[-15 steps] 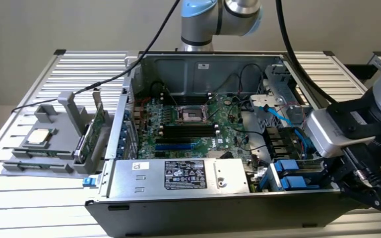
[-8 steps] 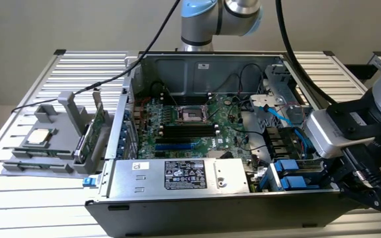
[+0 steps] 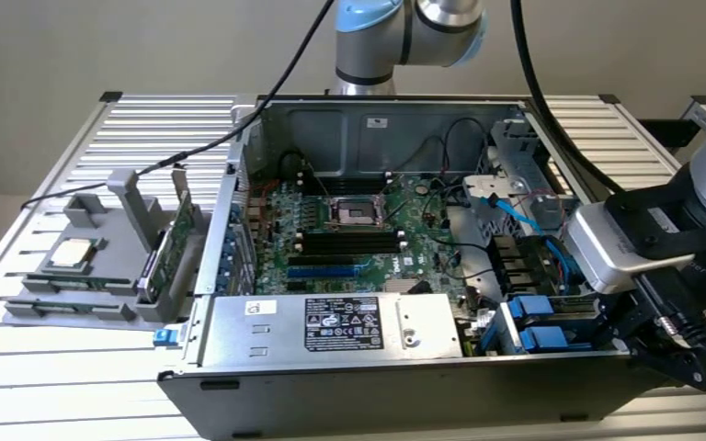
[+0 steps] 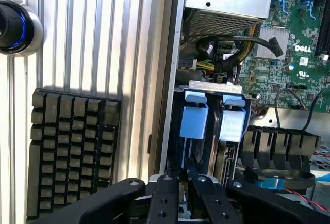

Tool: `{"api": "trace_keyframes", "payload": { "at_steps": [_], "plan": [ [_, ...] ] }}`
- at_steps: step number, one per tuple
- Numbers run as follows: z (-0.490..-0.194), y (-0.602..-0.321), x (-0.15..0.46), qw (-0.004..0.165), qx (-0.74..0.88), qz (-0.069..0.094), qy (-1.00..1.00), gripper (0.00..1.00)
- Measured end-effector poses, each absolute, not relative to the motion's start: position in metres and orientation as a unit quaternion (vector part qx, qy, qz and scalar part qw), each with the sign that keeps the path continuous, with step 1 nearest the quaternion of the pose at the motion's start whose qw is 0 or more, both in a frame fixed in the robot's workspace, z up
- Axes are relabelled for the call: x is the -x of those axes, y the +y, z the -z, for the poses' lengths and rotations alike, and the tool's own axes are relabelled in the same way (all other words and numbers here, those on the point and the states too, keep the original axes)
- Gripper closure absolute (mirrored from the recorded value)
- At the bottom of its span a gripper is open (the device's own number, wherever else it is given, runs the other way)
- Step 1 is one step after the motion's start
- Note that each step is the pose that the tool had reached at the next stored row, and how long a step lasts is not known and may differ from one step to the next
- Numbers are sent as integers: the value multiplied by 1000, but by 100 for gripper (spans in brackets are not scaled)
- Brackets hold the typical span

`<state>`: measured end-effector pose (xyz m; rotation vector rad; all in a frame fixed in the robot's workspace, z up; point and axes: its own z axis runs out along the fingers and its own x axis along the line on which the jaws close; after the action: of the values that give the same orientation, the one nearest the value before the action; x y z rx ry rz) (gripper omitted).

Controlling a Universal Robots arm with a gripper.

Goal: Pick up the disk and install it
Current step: 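Insert the second disk wire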

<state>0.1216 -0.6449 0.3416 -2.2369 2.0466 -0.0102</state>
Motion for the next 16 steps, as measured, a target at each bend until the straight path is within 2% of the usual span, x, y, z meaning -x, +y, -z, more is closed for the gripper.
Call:
{"api": "trace_keyframes", "payload": {
  "at_steps": [16],
  "plan": [
    [-342,-645,-122,55,737,3,674,84]
  ]
}}
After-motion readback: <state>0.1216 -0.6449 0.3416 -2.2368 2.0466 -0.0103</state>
